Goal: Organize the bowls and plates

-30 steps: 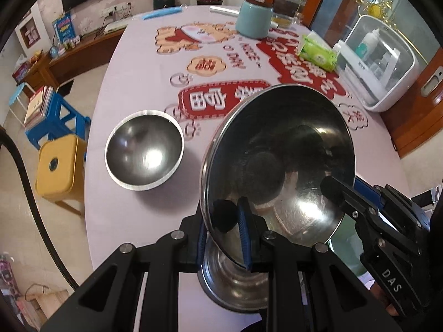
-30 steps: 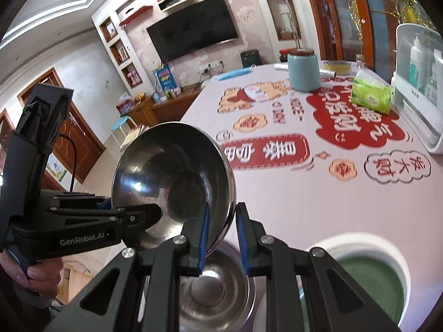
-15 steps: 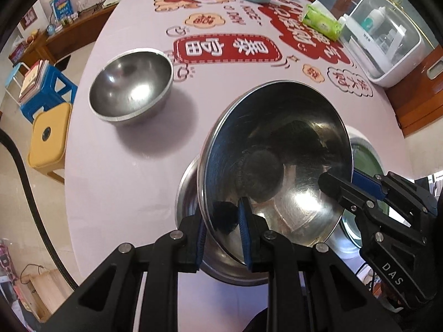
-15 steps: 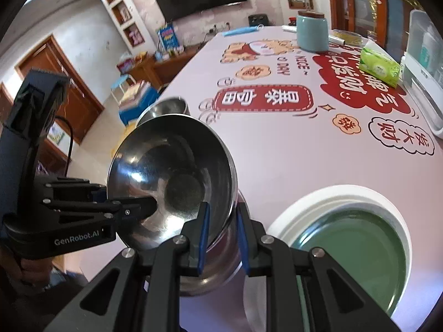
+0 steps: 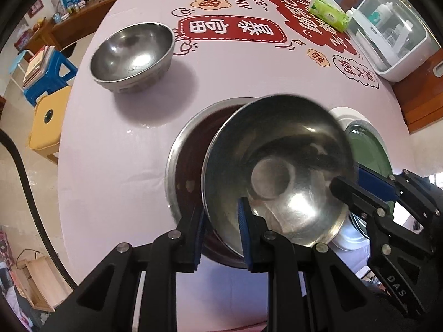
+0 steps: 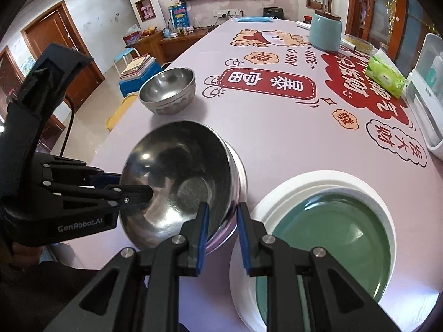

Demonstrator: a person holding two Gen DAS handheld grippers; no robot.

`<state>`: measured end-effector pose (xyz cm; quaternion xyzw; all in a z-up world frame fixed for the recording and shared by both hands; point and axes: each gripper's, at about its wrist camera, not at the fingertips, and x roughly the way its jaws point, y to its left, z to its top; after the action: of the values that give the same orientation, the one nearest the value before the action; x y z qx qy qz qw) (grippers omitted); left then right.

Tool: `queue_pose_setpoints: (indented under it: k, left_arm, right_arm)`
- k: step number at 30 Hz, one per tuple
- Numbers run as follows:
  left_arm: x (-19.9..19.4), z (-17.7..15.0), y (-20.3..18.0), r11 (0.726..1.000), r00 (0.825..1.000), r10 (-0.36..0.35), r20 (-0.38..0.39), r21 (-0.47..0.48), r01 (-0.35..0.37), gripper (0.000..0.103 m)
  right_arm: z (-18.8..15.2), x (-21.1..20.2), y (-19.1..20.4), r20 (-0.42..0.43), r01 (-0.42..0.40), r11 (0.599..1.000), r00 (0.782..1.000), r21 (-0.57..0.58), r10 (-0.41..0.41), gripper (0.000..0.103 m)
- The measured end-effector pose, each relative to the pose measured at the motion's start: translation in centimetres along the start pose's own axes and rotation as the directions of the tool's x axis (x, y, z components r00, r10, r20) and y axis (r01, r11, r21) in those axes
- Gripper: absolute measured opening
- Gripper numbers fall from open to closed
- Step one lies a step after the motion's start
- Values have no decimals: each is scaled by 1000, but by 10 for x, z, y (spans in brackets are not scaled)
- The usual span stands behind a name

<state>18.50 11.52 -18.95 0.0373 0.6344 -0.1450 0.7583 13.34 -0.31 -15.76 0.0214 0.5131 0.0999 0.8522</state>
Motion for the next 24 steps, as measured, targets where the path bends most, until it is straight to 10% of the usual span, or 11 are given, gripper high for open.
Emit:
queue_pose_setpoints:
  k: [24]
  left_arm:
    - [-40,-56,-26,980,976,78,202,-195,-38,35]
  right_arm:
    - [-15,-16,-27,35,-175,982,983,-64,178,44]
